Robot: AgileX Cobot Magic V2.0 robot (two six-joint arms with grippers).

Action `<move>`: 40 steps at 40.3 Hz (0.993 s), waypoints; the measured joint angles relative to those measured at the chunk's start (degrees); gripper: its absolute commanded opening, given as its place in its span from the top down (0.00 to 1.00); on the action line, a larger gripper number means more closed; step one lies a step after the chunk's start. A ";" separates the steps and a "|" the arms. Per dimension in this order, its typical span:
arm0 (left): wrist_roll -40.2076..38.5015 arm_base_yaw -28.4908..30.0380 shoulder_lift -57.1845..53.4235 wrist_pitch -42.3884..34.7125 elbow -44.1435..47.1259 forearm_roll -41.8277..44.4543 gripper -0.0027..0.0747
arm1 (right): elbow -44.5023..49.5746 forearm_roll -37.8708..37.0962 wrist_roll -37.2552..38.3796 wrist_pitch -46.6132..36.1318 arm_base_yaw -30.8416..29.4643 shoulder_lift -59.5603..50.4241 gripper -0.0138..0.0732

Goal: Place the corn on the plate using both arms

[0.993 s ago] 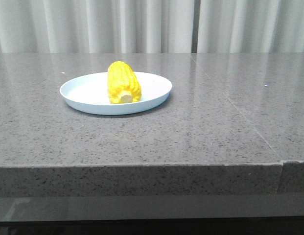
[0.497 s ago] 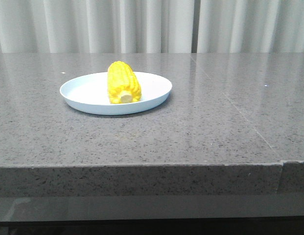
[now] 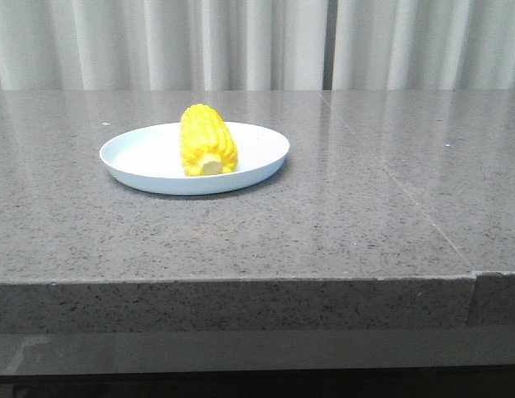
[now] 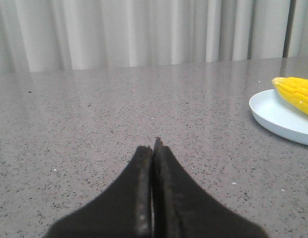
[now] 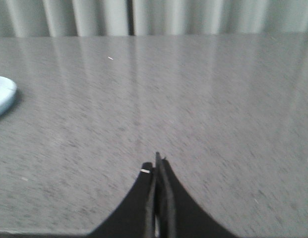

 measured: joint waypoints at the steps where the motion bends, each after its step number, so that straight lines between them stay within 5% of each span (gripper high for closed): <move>1: 0.00 0.00 0.00 0.00 0.00 0.00 0.99 | 0.83 0.00 0.00 0.00 -0.90 -0.74 0.93; 10: 0.00 0.00 0.00 0.00 0.00 0.00 0.99 | 7.09 0.00 0.00 -1.41 -3.57 -1.58 0.93; 40: 0.00 0.00 0.00 0.00 0.00 0.00 0.99 | 7.32 0.00 0.00 -1.64 -3.57 -1.61 0.93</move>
